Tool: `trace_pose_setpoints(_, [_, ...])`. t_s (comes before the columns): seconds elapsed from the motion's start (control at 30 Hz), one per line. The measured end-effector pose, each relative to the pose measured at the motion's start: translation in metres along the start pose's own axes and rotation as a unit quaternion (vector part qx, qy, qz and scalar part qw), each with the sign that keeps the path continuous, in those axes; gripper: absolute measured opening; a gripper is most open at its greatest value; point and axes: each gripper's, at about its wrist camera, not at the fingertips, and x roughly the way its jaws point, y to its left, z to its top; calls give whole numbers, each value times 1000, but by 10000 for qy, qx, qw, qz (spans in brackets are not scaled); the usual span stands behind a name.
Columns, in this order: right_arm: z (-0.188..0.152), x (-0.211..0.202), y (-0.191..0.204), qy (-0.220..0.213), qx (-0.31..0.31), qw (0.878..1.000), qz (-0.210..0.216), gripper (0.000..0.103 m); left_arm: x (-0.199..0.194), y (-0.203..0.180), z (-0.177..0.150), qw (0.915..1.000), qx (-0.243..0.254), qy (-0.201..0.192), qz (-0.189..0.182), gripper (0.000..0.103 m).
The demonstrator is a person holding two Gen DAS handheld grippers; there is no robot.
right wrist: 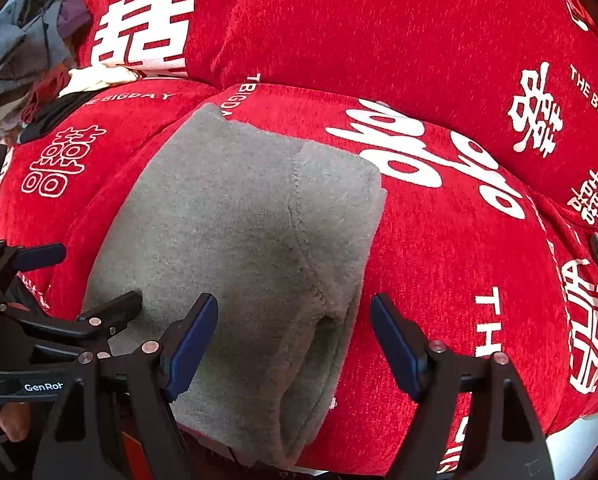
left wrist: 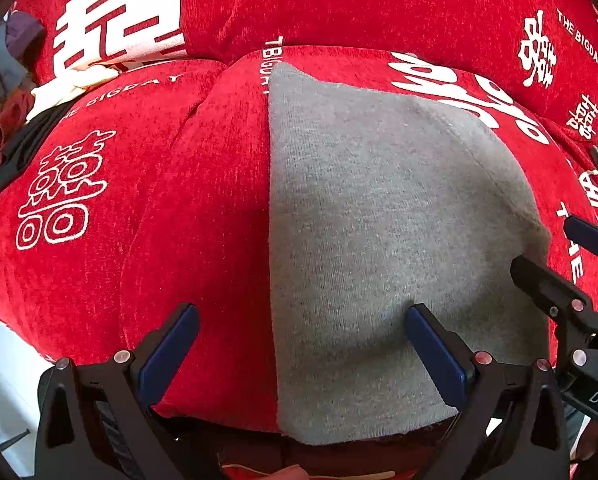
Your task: Fold small clothes
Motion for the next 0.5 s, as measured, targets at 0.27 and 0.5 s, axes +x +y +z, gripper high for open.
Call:
trace_pose_setpoints(0.27, [5, 6, 2, 118, -29, 9999, -95, 81, 5, 4, 7, 9998, -103, 24, -154, 103])
trace_pose_setpoints(0.5, [10, 6, 4, 191, -51, 9996, -223, 81, 9, 12, 13, 9995, -166, 34, -279, 103])
